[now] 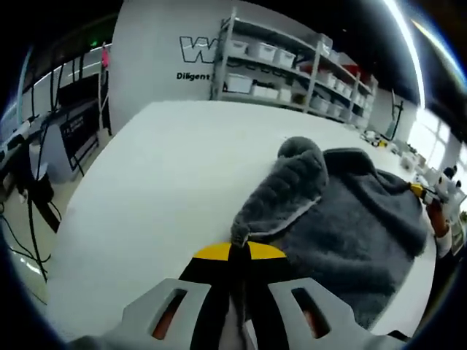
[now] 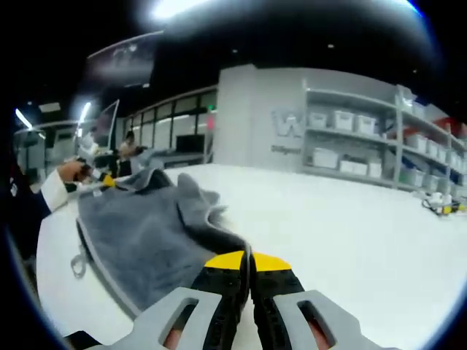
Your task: Open the folded towel by lifting each exposed corner and separating the folded layers until the towel lies flat within the target outline without major curled edges
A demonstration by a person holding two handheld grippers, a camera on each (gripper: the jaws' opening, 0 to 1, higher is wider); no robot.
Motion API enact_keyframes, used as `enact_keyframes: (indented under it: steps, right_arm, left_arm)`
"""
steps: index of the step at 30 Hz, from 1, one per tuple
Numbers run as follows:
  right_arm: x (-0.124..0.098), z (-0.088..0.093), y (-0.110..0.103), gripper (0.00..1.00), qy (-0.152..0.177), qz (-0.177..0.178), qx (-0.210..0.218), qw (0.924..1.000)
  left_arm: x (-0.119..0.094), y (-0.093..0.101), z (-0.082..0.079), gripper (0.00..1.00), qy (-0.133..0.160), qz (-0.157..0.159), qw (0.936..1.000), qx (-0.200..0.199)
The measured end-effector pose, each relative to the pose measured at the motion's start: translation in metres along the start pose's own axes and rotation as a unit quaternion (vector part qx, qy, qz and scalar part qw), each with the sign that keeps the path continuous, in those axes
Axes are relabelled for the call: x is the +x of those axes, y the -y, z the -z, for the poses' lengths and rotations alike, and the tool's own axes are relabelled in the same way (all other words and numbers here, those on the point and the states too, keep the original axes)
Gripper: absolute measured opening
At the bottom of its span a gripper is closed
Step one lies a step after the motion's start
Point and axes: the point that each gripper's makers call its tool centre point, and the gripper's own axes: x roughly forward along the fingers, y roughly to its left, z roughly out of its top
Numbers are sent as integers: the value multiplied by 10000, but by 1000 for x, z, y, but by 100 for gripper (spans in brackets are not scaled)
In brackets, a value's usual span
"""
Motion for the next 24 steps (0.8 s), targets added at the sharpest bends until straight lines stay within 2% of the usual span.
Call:
enact_keyframes:
  steps: [15, 24]
  right_arm:
    - [-17, 5, 30, 0, -58, 310, 39, 9995]
    - [-22, 12, 41, 0, -130, 412, 62, 9990]
  left_arm:
    - [-13, 10, 8, 5, 26, -92, 9998, 173]
    - [-16, 18, 20, 5, 9, -145, 9998, 167]
